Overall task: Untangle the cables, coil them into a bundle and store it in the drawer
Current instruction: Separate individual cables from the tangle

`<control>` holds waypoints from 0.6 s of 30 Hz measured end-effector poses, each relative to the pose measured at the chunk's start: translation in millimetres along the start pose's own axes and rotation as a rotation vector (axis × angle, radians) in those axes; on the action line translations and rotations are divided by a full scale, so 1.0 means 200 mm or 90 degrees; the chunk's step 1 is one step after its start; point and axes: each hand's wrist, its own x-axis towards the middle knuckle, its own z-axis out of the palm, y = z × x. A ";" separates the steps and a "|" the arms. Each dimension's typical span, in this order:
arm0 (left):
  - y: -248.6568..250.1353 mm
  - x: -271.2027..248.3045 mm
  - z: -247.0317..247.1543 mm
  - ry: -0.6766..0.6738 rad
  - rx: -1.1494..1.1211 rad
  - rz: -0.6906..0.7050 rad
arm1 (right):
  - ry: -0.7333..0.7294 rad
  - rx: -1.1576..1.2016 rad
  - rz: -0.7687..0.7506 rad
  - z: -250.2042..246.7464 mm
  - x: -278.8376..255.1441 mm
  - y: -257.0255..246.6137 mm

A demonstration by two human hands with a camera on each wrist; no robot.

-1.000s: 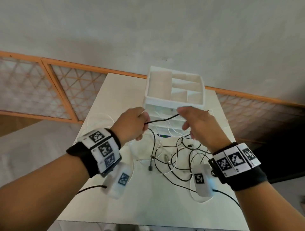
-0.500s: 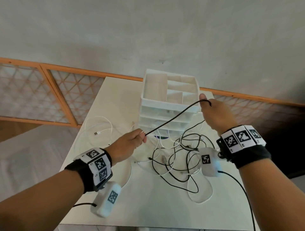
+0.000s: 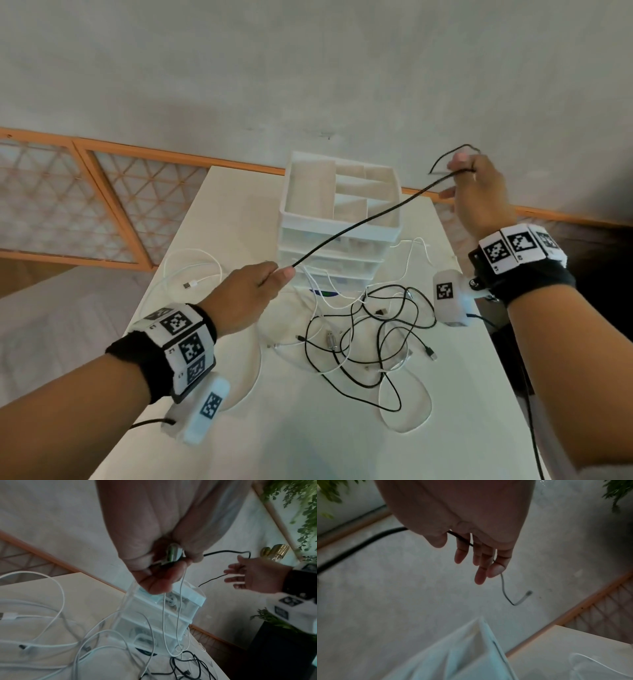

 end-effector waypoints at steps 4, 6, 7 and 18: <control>-0.01 0.01 0.01 -0.036 -0.053 -0.013 | -0.210 -0.243 0.146 0.04 -0.10 0.25; -0.02 0.02 0.01 -0.064 -0.092 -0.013 | -0.248 -0.293 0.143 0.07 -0.23 0.25; -0.02 0.02 0.02 -0.072 -0.084 -0.001 | -0.266 -0.257 0.103 0.09 -0.30 0.23; 0.21 -0.03 -0.05 0.000 0.104 0.167 | -0.522 -0.371 0.015 0.28 -0.49 0.11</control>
